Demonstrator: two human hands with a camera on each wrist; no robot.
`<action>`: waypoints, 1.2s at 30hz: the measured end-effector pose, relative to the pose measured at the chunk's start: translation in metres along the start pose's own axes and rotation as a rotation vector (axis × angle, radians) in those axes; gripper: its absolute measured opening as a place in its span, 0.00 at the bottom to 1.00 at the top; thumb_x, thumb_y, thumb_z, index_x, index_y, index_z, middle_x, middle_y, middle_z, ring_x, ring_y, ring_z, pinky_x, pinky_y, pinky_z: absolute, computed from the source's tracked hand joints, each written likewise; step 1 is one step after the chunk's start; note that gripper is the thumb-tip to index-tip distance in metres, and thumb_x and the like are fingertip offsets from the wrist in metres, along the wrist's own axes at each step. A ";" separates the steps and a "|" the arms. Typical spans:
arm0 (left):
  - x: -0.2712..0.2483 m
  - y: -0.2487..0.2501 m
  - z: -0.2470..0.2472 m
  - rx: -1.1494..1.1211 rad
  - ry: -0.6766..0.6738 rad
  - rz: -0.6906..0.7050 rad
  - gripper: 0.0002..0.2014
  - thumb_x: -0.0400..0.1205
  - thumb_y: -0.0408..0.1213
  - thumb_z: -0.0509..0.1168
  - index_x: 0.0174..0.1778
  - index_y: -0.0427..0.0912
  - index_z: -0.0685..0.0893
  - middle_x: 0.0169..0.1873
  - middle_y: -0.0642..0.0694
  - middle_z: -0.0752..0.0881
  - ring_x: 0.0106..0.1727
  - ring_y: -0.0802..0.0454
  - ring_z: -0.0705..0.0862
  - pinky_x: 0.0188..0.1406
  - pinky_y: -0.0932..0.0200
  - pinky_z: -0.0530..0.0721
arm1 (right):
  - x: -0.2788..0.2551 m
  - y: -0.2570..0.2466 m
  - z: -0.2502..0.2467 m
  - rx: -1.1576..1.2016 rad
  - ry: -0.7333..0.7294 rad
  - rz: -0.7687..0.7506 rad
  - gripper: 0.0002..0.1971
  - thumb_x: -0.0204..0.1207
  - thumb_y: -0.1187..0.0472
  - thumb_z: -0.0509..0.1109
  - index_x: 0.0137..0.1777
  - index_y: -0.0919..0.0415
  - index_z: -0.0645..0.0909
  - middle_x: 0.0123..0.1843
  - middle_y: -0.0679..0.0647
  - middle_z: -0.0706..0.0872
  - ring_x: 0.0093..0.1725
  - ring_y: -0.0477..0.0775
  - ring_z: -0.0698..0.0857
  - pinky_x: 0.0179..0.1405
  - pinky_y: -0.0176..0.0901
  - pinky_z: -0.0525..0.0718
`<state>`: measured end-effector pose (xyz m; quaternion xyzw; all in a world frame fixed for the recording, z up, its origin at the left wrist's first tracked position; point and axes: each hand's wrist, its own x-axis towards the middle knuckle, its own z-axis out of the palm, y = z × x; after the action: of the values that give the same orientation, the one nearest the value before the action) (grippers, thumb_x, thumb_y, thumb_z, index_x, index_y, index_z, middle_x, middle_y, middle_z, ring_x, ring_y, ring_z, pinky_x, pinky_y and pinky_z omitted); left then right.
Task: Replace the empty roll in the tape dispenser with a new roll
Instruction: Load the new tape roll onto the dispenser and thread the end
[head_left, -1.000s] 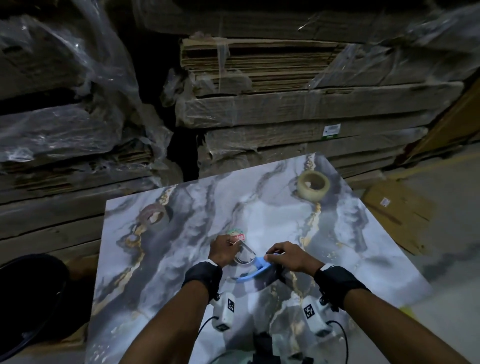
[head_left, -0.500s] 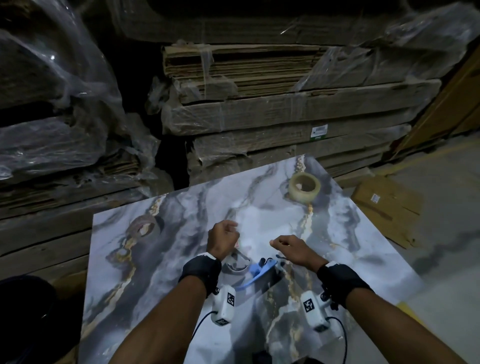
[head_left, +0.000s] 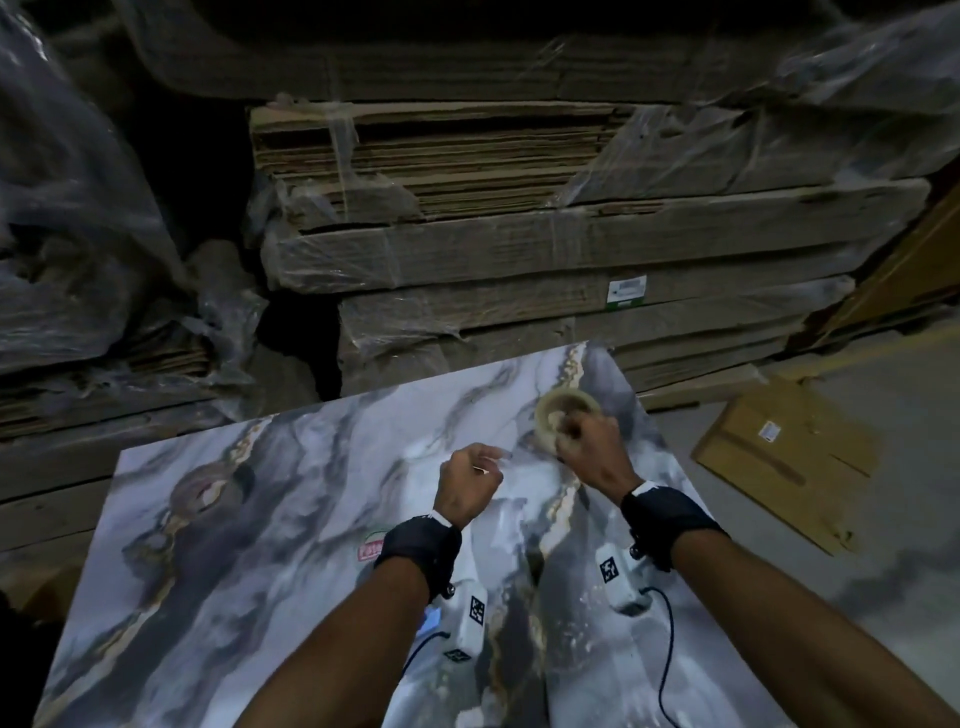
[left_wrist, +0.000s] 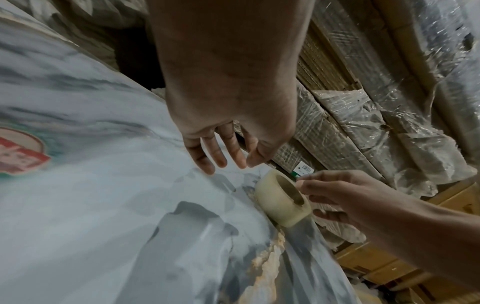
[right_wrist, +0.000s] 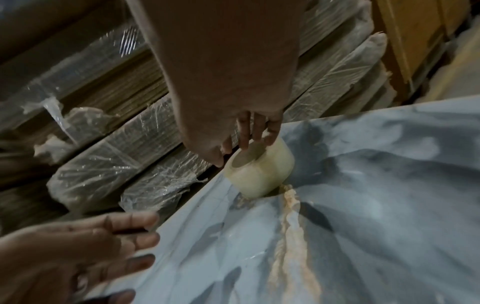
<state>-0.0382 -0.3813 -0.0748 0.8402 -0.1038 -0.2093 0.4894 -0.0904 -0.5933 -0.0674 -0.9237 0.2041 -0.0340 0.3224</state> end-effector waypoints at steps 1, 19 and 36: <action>0.005 0.003 0.007 0.005 0.006 -0.005 0.12 0.79 0.29 0.65 0.48 0.47 0.91 0.46 0.57 0.92 0.46 0.56 0.90 0.48 0.69 0.84 | 0.008 0.003 -0.001 -0.058 -0.019 -0.030 0.18 0.72 0.53 0.67 0.53 0.65 0.87 0.53 0.65 0.90 0.55 0.68 0.87 0.49 0.43 0.74; 0.019 0.029 0.047 -0.236 0.029 -0.062 0.16 0.81 0.30 0.73 0.65 0.43 0.84 0.48 0.50 0.84 0.46 0.52 0.85 0.34 0.72 0.82 | 0.017 0.025 0.007 -0.044 -0.148 -0.173 0.15 0.81 0.59 0.67 0.65 0.57 0.87 0.55 0.59 0.93 0.59 0.63 0.88 0.59 0.52 0.77; -0.053 0.034 -0.015 -0.765 -0.176 -0.215 0.26 0.81 0.61 0.70 0.72 0.55 0.79 0.67 0.40 0.85 0.61 0.37 0.89 0.55 0.32 0.91 | -0.090 -0.092 -0.015 0.947 -0.139 -0.075 0.10 0.86 0.63 0.71 0.60 0.62 0.92 0.53 0.58 0.96 0.52 0.55 0.94 0.51 0.45 0.91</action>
<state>-0.0779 -0.3666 -0.0254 0.5823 0.0283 -0.3539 0.7313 -0.1427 -0.5009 0.0065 -0.6819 0.1108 -0.0729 0.7194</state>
